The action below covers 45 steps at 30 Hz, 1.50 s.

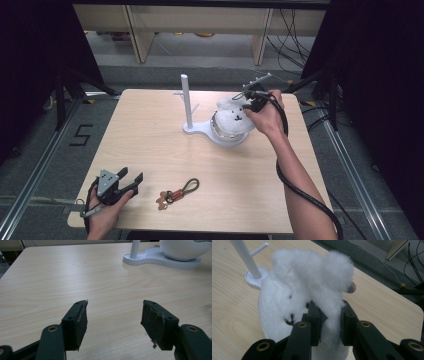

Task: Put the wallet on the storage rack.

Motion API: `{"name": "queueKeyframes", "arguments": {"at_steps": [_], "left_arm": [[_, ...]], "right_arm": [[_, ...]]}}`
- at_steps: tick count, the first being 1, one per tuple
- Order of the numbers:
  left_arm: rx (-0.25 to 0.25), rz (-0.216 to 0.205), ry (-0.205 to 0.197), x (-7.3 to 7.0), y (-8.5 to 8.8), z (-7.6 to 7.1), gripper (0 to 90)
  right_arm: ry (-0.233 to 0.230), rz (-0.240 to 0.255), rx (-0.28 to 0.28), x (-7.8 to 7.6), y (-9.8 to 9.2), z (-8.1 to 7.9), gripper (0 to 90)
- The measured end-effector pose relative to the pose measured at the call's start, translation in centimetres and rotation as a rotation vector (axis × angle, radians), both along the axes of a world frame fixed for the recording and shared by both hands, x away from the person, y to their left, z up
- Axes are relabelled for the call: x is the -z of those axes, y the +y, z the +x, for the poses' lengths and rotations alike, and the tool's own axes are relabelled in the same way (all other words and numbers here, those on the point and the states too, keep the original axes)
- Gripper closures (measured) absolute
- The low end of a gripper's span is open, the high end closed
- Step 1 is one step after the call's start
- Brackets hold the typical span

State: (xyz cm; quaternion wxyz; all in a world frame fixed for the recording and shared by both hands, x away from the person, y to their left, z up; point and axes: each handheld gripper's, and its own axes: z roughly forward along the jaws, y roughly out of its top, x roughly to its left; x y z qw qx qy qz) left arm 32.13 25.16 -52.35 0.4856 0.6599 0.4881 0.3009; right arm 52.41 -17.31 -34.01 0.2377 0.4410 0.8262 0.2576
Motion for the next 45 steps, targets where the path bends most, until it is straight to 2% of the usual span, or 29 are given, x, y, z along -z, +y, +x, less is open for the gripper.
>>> {"name": "queueKeyframes", "arguments": {"at_steps": [6,11,18,23,24,27,29,37,40,45], "left_arm": [[0.001,0.002,0.000,0.0,0.0,0.0,36.7],[0.001,0.003,0.001,0.0,0.0,0.0,36.7],[0.002,0.002,-0.002,0.0,0.0,0.0,36.7],[0.002,0.000,-0.003,0.0,0.0,0.0,36.7],[0.003,0.000,-0.003,0.0,0.0,0.0,36.7],[0.003,0.000,-0.003,0.0,0.0,0.0,36.7],[0.003,0.000,-0.004,0.0,0.0,0.0,36.7],[0.005,0.003,-0.003,0.0,0.0,0.0,36.7],[0.006,0.001,-0.006,0.0,0.0,0.0,36.7],[0.007,0.003,-0.005,0.0,0.0,0.0,36.5]], "right_arm": [[0.004,-0.026,-0.005,0.8,0.5,0.4,75.0],[0.015,-0.084,-0.016,1.7,1.2,0.7,74.6],[-0.001,-0.139,-0.037,1.7,2.1,0.8,74.0],[0.018,-0.167,-0.035,2.0,2.9,1.0,72.5],[0.000,-0.183,-0.036,2.1,3.0,1.1,72.0],[0.006,-0.196,-0.045,2.5,3.6,1.2,71.5],[-0.007,-0.225,-0.036,2.7,3.8,1.3,71.2],[-0.009,-0.254,-0.043,3.1,4.0,1.5,69.0],[-0.014,-0.247,-0.044,3.2,3.8,1.6,65.2],[-0.013,-0.191,-0.029,3.0,3.3,1.5,56.0]]}}
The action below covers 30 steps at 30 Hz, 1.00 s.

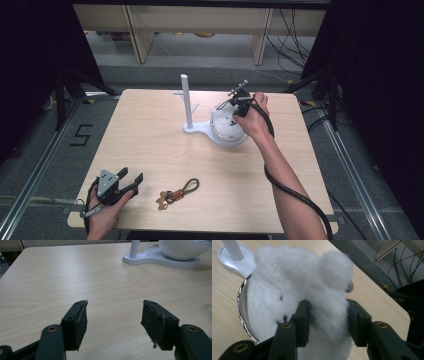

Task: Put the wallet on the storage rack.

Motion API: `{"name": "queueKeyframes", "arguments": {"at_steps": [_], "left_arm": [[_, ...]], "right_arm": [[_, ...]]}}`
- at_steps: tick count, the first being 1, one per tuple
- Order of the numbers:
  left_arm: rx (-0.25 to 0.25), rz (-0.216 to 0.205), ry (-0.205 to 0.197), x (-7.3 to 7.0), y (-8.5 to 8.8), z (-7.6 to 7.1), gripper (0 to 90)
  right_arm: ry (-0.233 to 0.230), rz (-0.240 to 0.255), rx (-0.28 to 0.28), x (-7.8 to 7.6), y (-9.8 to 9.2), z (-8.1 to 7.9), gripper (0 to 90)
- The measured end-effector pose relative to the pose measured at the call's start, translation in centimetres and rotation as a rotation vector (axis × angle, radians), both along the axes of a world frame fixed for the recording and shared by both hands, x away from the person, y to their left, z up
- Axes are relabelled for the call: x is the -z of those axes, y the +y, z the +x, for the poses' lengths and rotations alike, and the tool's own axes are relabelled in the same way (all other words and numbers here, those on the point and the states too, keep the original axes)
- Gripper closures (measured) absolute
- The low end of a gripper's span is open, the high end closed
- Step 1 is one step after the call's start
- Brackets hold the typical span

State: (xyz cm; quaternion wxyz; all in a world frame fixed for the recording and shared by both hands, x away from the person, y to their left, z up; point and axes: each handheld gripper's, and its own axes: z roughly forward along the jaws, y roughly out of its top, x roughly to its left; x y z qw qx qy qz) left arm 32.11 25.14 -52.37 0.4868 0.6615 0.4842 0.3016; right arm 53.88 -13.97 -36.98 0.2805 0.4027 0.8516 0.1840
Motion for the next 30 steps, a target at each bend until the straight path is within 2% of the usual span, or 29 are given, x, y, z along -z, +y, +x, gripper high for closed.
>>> {"name": "queueKeyframes", "arguments": {"at_steps": [3,10,15,17,20,23,26,30], "left_arm": [[0.000,-0.001,0.000,0.0,0.0,0.0,36.5],[-0.002,-0.002,0.001,0.0,0.0,0.0,36.5],[-0.007,-0.004,0.005,0.0,0.0,0.0,36.5],[-0.007,-0.004,0.005,0.0,0.0,0.0,36.5],[-0.007,-0.007,0.003,0.0,0.0,0.0,36.5],[-0.006,-0.004,0.004,0.0,0.0,0.0,36.5],[-0.009,-0.003,0.004,0.0,0.0,0.0,36.5],[-0.015,0.002,0.010,0.0,0.0,0.0,36.4]], "right_arm": [[0.002,0.023,-0.010,-0.3,-0.4,-0.2,53.3],[-0.029,0.058,0.001,-1.0,-1.2,-0.4,47.3],[-0.051,0.136,0.030,-1.7,-2.0,-0.7,46.0],[-0.063,0.152,0.036,-2.1,-2.6,-0.9,45.8],[-0.059,0.191,0.065,-2.4,-3.6,-1.4,45.3],[-0.057,0.233,0.083,-2.3,-4.7,-2.0,45.3],[-0.051,0.294,0.107,-2.0,-6.0,-3.0,46.3],[-0.067,0.361,0.126,-1.5,-8.1,-4.4,50.8]]}}
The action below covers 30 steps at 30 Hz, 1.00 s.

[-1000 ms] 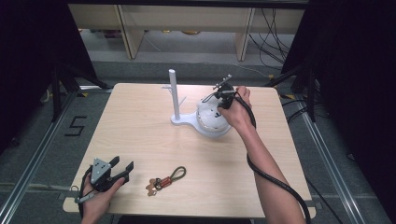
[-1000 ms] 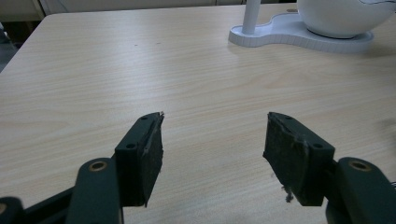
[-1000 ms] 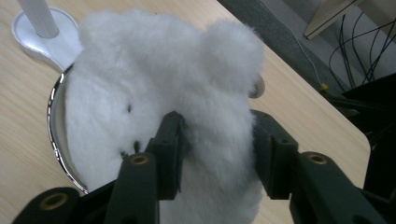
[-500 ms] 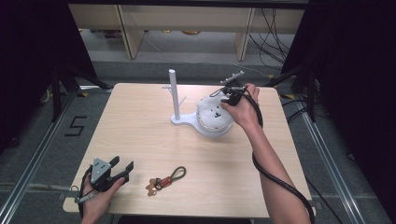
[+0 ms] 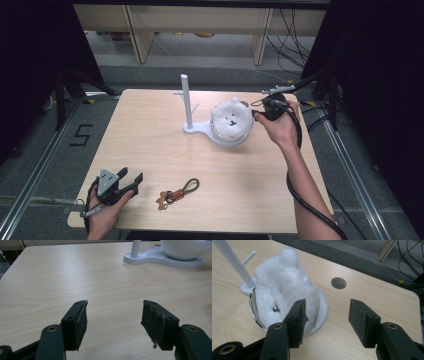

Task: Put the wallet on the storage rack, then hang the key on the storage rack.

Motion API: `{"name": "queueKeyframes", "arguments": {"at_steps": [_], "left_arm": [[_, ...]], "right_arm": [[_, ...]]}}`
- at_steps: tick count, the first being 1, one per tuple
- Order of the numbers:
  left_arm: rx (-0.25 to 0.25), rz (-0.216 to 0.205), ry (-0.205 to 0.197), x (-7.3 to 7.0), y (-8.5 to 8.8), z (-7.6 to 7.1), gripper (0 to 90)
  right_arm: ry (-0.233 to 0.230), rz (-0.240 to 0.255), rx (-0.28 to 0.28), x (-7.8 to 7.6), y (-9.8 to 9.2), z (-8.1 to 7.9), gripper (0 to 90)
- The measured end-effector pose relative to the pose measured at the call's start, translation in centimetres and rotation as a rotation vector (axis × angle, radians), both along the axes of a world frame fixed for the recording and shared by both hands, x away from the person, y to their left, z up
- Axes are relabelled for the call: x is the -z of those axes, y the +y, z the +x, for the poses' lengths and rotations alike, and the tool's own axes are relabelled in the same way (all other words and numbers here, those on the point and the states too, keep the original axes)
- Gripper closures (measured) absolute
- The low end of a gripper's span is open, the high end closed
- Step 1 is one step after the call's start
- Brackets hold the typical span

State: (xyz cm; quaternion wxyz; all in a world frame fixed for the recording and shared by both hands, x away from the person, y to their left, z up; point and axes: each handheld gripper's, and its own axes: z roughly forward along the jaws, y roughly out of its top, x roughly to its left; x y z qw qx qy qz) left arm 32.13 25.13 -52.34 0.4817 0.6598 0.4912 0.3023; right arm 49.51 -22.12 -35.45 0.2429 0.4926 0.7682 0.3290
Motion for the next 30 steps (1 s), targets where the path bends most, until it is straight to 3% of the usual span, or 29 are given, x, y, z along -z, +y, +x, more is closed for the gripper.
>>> {"name": "queueKeyframes", "arguments": {"at_steps": [6,10,11,12,13,21,23,30], "left_arm": [[-0.003,0.002,0.000,0.0,0.0,0.0,36.4],[-0.002,0.006,0.004,0.0,-0.1,0.0,36.5],[-0.001,0.007,0.005,0.0,-0.1,0.0,36.5],[-0.002,0.007,0.005,0.0,-0.1,0.0,36.5],[-0.006,0.011,0.010,0.0,-0.1,0.0,36.5],[0.000,-0.002,-0.005,0.0,0.0,-0.1,36.5],[-0.001,0.000,-0.006,0.0,0.0,-0.1,36.5],[-0.003,-0.006,-0.009,0.1,0.1,-0.1,36.9]], "right_arm": [[-0.021,0.097,0.049,1.0,-3.1,-2.6,61.4],[-0.022,0.115,0.050,2.3,-4.7,-4.5,71.5],[-0.014,0.142,0.078,2.7,-4.7,-5.1,73.5],[-0.035,0.121,0.053,3.2,-5.3,-5.3,75.1],[-0.025,0.129,0.066,3.7,-5.5,-5.8,75.9],[0.017,0.160,0.103,7.7,-7.0,-8.7,73.7],[0.004,0.169,0.116,8.5,-7.3,-9.2,72.0],[0.011,0.221,0.139,10.1,-7.6,-10.5,65.6]]}}
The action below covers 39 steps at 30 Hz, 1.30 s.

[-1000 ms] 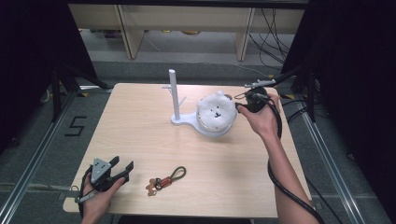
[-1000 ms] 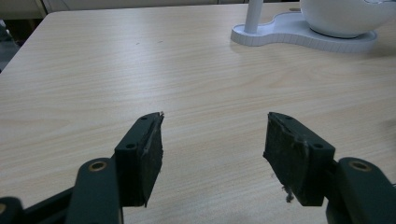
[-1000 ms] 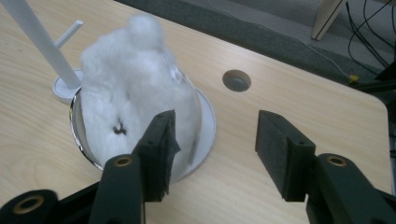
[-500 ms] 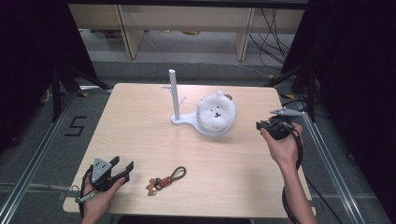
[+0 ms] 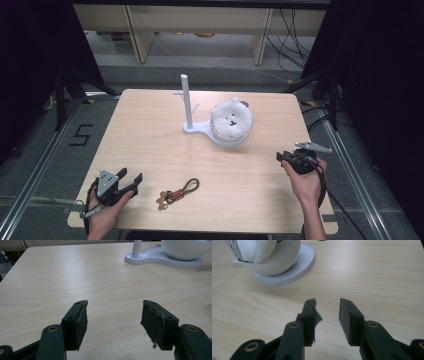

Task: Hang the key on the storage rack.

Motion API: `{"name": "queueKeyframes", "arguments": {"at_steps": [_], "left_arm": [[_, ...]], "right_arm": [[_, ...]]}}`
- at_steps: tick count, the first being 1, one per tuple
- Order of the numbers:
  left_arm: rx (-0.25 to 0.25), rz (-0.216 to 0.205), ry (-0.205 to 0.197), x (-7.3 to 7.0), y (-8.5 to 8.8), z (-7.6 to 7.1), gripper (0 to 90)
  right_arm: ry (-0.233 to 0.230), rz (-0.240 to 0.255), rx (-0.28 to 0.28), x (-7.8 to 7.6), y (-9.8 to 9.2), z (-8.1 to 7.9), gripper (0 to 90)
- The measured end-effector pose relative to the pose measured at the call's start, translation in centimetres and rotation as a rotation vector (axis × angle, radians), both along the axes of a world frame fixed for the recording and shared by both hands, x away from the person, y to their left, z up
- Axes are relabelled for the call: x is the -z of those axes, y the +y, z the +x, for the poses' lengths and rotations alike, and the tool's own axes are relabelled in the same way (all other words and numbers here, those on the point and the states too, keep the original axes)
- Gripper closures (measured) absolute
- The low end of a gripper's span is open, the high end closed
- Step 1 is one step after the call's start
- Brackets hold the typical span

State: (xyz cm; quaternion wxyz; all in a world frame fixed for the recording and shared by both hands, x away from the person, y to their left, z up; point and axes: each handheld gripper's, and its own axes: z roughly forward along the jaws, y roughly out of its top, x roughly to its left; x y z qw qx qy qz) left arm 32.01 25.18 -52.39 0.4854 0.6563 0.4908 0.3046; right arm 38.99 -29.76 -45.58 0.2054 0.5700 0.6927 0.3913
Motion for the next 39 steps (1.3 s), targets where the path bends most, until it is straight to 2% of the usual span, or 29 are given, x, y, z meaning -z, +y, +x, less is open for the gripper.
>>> {"name": "queueKeyframes", "arguments": {"at_steps": [3,4,6,8,9,11,12,15,17,19,21,23,27,31,32,33,34,35,36,37,38,39], "left_arm": [[0.002,0.001,0.005,0.0,0.0,0.0,36.9],[0.002,0.001,0.005,0.0,0.0,0.0,36.9],[-0.004,0.001,0.009,0.0,0.0,0.0,37.0],[-0.005,-0.005,0.007,0.0,0.2,0.0,37.1],[-0.007,-0.006,0.009,0.0,0.2,-0.1,37.2],[-0.006,0.003,0.009,0.0,0.3,-0.1,37.8],[-0.006,0.002,0.016,-0.2,0.3,-0.1,38.1],[0.004,-0.005,0.016,-0.9,0.1,-0.2,38.6],[0.025,-0.015,0.031,-1.5,-0.2,-0.1,38.6],[0.048,-0.001,0.037,-2.2,-0.6,-0.1,39.0],[0.076,0.013,0.074,-3.0,-1.1,-0.1,39.0],[0.108,0.030,0.087,-3.8,-1.7,-0.1,38.9],[0.190,0.073,0.109,-5.0,-2.5,0.2,38.9],[0.238,0.103,0.119,-5.4,-3.1,0.4,39.2],[0.249,0.116,0.124,-5.5,-3.3,0.4,39.4],[0.258,0.116,0.135,-5.5,-3.5,0.4,39.6],[0.269,0.140,0.137,-5.6,-3.7,0.4,39.7],[0.269,0.130,0.162,-5.6,-4.0,0.2,39.9],[0.288,0.153,0.167,-5.7,-4.2,0.2,40.1],[0.313,0.175,0.169,-5.8,-4.4,0.3,40.2],[0.331,0.201,0.187,-5.9,-4.7,0.2,40.3],[0.339,0.213,0.200,-6.0,-5.0,0.0,40.5]], "right_arm": [[0.007,-0.012,-0.002,0.2,0.1,-0.1,62.1],[0.028,0.026,0.027,0.0,0.5,-0.4,61.3],[0.023,0.007,0.023,-0.1,0.3,-0.4,60.6],[0.007,0.011,0.023,0.0,0.3,-0.2,60.3],[0.006,-0.017,0.009,0.0,0.0,-0.1,60.0],[0.012,-0.016,0.008,0.3,0.1,0.0,59.5],[0.011,-0.003,-0.011,0.4,0.1,0.1,59.4],[0.016,-0.010,-0.010,0.7,0.2,0.2,58.8],[0.014,-0.022,-0.003,0.6,0.2,0.3,58.4],[0.014,-0.013,-0.004,0.5,0.0,0.2,58.1],[0.019,-0.009,-0.003,0.4,-0.2,0.0,57.9],[0.018,-0.007,0.006,0.5,-0.3,-0.1,57.9],[0.028,-0.007,0.004,0.7,-0.6,-0.2,57.7],[0.038,-0.028,0.009,0.7,-0.8,-0.2,57.6],[0.042,-0.011,0.002,0.6,-0.8,-0.3,57.5],[0.039,0.012,0.044,0.7,-0.4,-0.4,57.5],[0.038,0.020,0.043,0.7,-0.5,-0.5,57.5],[0.036,-0.016,0.018,0.6,-1.0,-0.4,57.5],[0.037,-0.008,0.013,0.5,-1.1,-0.5,57.4],[0.044,0.010,0.052,0.5,-0.8,-0.7,57.4],[0.027,-0.009,0.030,0.5,-1.1,-0.6,57.4],[0.049,0.016,0.055,0.4,-0.9,-0.9,57.5]]}}
